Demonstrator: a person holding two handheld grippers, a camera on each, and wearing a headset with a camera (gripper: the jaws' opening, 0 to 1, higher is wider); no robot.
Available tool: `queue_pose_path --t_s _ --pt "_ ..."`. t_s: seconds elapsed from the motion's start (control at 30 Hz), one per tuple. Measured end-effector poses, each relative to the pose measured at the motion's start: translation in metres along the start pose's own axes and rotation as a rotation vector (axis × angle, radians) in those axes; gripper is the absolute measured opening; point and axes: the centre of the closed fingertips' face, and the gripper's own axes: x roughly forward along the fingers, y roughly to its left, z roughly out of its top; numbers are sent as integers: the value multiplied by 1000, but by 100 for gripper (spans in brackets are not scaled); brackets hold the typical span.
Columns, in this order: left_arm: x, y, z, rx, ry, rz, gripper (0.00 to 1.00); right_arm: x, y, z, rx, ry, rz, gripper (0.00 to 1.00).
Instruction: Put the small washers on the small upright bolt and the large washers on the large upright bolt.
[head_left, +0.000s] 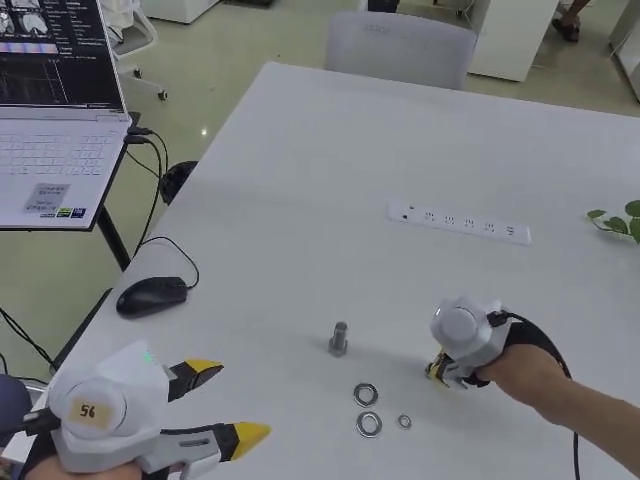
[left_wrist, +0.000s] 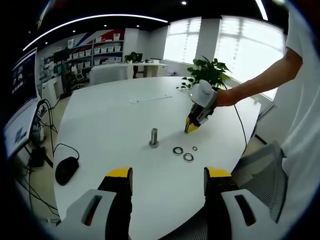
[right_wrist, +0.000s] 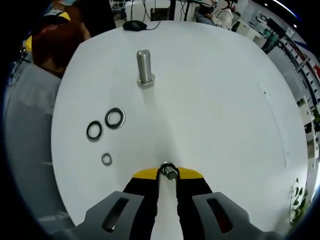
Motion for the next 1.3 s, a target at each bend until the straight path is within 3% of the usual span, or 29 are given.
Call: queue_pose_path --t_s 0.27,0.53,0.93,1.3 --pt "1 -1 -2 -1 6 -3 57 -2 2 1 16 -5 6 15" --pt "5 -1 5 8 0 -11 57 -9 -3 1 34 -31 -3 17" --pt "5 -1 3 5 3 -9 57 -32 -9 4 92 -112 -25 21" --pt "5 -3 4 8 1 -10 57 -48 -10 -13 152 -141 -49 27"
